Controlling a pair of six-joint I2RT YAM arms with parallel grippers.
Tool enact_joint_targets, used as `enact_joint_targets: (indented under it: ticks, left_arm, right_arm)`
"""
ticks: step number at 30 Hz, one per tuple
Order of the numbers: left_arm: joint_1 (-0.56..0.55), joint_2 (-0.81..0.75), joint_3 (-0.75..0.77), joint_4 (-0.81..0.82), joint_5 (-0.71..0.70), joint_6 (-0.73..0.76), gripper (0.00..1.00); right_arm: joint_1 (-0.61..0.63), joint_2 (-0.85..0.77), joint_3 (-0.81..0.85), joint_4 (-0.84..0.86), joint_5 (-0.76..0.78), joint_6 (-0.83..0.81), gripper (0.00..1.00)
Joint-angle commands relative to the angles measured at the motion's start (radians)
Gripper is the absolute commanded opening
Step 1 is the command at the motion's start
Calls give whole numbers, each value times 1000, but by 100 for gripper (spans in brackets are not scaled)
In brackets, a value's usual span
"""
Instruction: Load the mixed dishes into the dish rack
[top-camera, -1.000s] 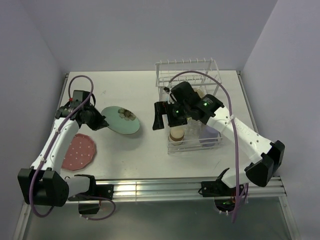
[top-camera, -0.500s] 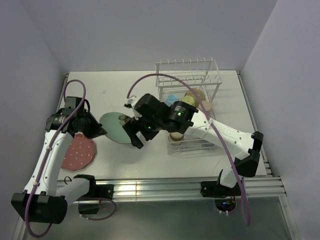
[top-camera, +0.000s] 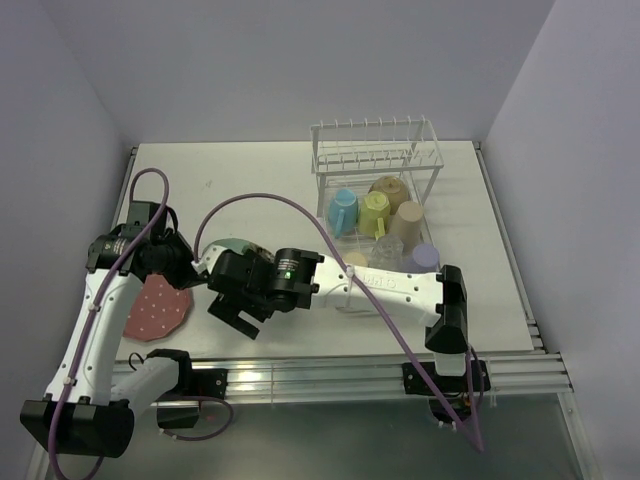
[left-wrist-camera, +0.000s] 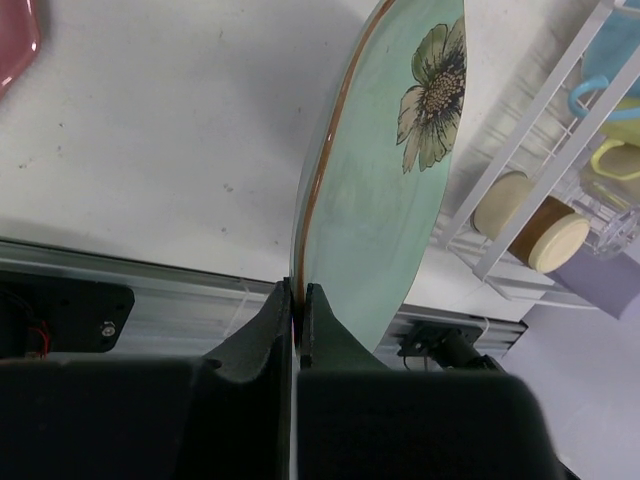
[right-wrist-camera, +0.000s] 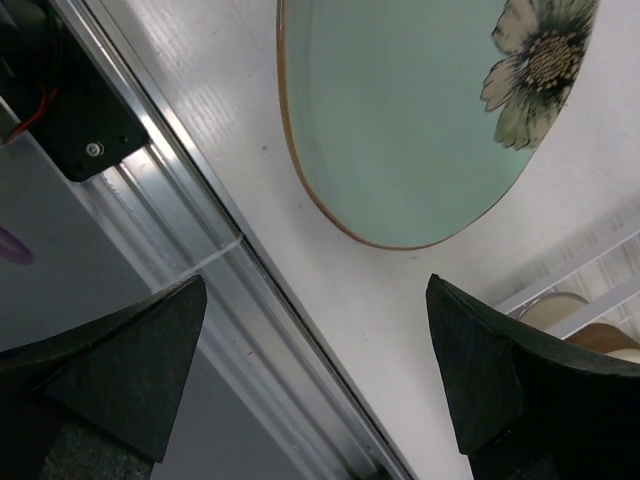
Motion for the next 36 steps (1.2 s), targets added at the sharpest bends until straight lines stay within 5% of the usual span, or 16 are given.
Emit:
enact_joint_targets:
  ticks: [1, 15, 18, 24, 31, 32, 33, 35, 36]
  left_arm:
    - [-3, -46, 52, 22, 119, 4, 0]
    - [-3, -94, 51, -21, 322, -25, 0]
    - [-3, -101, 43, -30, 351, -25, 0]
    - [-3, -125, -4, -9, 411, -51, 0]
    - [-3, -108, 2, 67, 474, -114, 1]
    - [-3, -94, 22, 67, 472, -118, 32]
    - [-2, -86, 38, 64, 465, -123, 52]
    - [-2, -72, 81, 71, 399, -134, 87]
    - [0, -60, 148, 70, 379, -128, 91]
  right_arm:
    - [15, 5, 37, 39, 114, -25, 98]
    - [55, 37, -83, 195, 362, -77, 84]
    - [61, 31, -127, 218, 495, -79, 70]
    - [76, -14, -236, 265, 609, -79, 5]
    - [106, -66, -275, 268, 615, -70, 0]
    - [109, -87, -278, 277, 609, -67, 0]
    - [109, -98, -281, 275, 599, -67, 0]
    - [110, -133, -288, 280, 559, -70, 0]
    - [110, -149, -298, 292, 548, -74, 0]
